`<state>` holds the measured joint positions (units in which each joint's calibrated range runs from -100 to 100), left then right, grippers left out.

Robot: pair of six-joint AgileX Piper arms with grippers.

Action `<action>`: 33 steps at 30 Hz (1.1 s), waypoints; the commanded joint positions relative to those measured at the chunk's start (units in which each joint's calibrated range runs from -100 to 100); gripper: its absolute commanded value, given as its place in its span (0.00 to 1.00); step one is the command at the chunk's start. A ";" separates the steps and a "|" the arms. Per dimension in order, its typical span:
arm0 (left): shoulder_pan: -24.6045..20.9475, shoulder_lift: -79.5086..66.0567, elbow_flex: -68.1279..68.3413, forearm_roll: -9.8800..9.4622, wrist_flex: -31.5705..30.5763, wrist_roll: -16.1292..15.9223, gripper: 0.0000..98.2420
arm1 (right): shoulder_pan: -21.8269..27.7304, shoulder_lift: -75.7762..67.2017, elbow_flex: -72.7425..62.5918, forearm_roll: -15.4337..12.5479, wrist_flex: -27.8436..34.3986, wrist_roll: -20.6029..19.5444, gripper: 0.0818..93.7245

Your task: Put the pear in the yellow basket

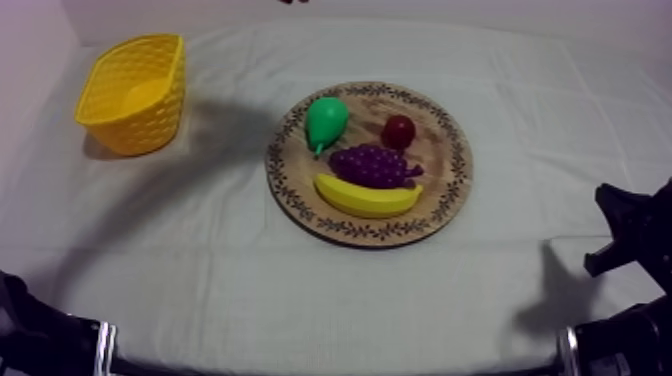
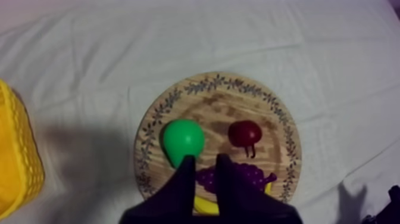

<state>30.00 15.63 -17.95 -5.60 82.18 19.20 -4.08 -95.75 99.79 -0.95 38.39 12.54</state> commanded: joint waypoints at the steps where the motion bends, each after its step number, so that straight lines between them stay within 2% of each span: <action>1: 0.01 0.14 0.34 0.18 0.86 -0.54 0.45 | 0.02 -0.01 -0.01 0.00 0.00 -0.01 0.00; 3: -0.04 0.48 0.38 0.43 1.99 -1.03 0.64 | 0.02 -0.01 -0.01 0.00 0.00 -0.01 0.00; 5: -0.21 0.82 0.29 0.80 2.82 -1.35 0.79 | 0.02 -0.01 -0.01 0.00 0.00 -0.01 0.00; 7: -0.45 1.16 0.15 1.20 3.25 -1.52 0.88 | 0.02 -0.01 -0.01 0.00 0.00 -0.01 0.00; 9: -0.65 1.51 -0.11 1.53 3.45 -1.61 0.93 | 0.02 -0.01 -0.01 0.00 0.00 -0.01 0.00; 15: -0.69 3.46 -1.15 1.99 3.63 -1.57 0.97 | 0.02 -0.01 -0.01 0.00 0.00 -0.01 0.00; 33: -0.81 22.34 -2.29 5.01 -2.05 -3.77 0.98 | 0.02 -0.01 -0.01 0.00 0.00 -0.01 0.00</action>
<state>29.15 35.92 -20.22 -0.77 80.43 15.54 -4.08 -95.75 99.79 -0.95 38.39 12.54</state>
